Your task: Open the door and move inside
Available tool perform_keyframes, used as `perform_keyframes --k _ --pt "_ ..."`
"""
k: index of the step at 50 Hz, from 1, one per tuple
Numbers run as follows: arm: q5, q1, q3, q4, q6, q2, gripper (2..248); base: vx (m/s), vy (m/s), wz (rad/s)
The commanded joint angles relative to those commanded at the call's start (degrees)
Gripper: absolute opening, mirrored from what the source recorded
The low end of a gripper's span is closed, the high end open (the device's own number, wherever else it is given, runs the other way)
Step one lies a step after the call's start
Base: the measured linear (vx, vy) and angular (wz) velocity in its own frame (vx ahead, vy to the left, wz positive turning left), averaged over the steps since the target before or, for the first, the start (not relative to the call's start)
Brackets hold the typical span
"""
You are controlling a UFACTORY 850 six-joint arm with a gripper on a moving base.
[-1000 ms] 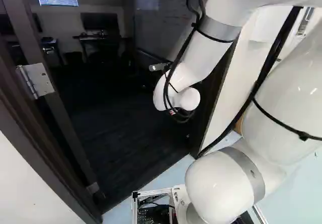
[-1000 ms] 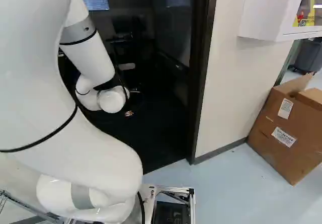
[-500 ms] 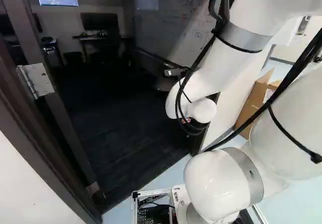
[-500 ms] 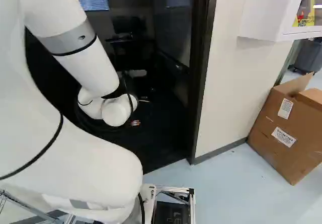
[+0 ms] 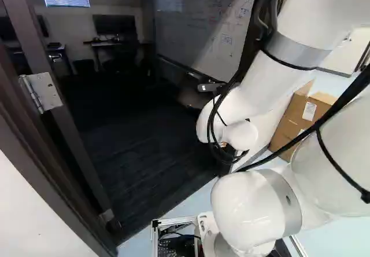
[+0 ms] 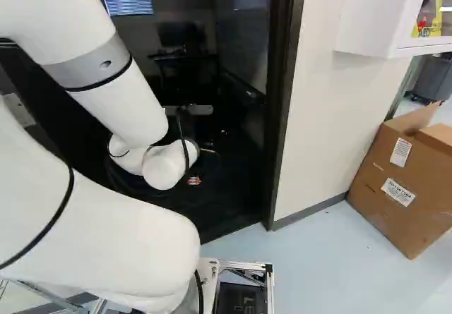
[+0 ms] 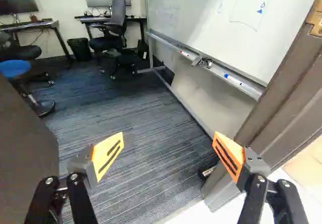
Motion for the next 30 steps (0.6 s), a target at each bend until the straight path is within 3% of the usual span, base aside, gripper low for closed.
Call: perform_keyframes --k 30 --pt "0.04 -0.29 0.31 0.07 0.00 0.27 247 0.000 0.000 0.000"
